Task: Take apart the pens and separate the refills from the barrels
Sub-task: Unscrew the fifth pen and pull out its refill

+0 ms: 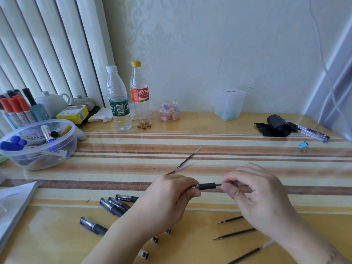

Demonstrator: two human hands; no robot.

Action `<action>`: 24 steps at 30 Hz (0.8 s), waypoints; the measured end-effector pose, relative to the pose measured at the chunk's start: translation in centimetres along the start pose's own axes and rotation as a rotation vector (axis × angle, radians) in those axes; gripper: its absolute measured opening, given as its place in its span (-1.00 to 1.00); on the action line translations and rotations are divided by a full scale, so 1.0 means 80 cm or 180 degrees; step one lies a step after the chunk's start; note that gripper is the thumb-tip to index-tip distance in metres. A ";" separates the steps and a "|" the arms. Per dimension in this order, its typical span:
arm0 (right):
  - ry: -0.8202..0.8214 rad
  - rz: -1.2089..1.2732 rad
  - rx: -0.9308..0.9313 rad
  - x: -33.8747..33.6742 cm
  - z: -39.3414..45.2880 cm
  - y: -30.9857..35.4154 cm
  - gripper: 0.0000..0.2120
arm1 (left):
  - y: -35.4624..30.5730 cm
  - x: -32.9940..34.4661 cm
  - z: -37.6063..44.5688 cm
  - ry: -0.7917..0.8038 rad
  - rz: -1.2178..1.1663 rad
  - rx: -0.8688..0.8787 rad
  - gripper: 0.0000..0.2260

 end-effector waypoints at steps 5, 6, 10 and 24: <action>-0.0220 0.0008 0.0041 0.001 0.001 0.010 -0.77 | 0.000 -0.008 0.002 -0.0114 -0.0004 0.0107 -0.84; -0.0222 0.0013 0.0051 0.002 0.000 0.013 -0.77 | 0.000 -0.009 0.002 -0.0128 0.0003 0.0130 -0.85; 0.0007 0.0362 0.0350 0.008 -0.004 0.008 -0.72 | -0.004 -0.015 0.004 -0.0224 0.0166 0.0296 -0.85; 0.0301 0.0243 0.0354 0.019 -0.002 -0.005 -0.59 | 0.053 -0.042 -0.003 -0.0310 0.0551 -0.0259 -0.86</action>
Point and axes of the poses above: each hand's wrist, its own z-axis towards the middle knuckle, its own x-axis out of the palm, y = z × x, the point moved 6 cm from there along z, towards the middle knuckle
